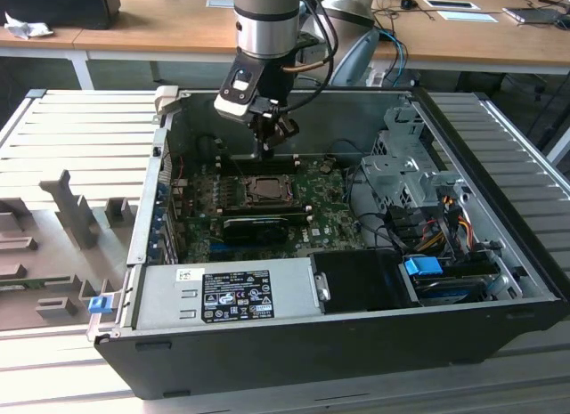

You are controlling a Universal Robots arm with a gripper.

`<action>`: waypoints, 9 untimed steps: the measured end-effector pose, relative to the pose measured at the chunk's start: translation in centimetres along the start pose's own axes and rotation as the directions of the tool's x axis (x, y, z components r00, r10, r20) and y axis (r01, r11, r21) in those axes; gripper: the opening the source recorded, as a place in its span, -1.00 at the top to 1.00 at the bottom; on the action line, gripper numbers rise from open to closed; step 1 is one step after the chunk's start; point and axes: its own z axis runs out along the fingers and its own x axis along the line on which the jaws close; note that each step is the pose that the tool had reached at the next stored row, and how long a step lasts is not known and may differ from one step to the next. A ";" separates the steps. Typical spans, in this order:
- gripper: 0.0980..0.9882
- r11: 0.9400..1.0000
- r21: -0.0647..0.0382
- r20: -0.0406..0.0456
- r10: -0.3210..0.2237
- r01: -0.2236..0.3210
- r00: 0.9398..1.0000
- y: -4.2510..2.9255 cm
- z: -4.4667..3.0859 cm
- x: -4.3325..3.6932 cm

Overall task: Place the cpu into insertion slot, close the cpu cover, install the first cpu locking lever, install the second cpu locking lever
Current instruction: 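Install the first cpu locking lever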

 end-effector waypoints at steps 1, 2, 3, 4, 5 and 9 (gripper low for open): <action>0.98 1.000 0.000 -0.001 -0.021 0.021 1.000 0.00 0.01 0.00; 0.98 0.999 0.000 -0.001 -0.040 0.040 0.999 0.00 0.01 0.00; 0.98 0.998 0.000 -0.002 -0.056 0.056 0.998 0.00 0.00 0.00; 0.98 0.997 0.000 -0.002 -0.073 0.073 0.997 0.00 0.00 0.00; 0.98 0.996 0.000 -0.003 -0.088 0.088 0.996 0.00 0.00 0.00; 0.98 0.989 0.000 -0.005 -0.146 0.146 0.989 0.00 0.00 0.00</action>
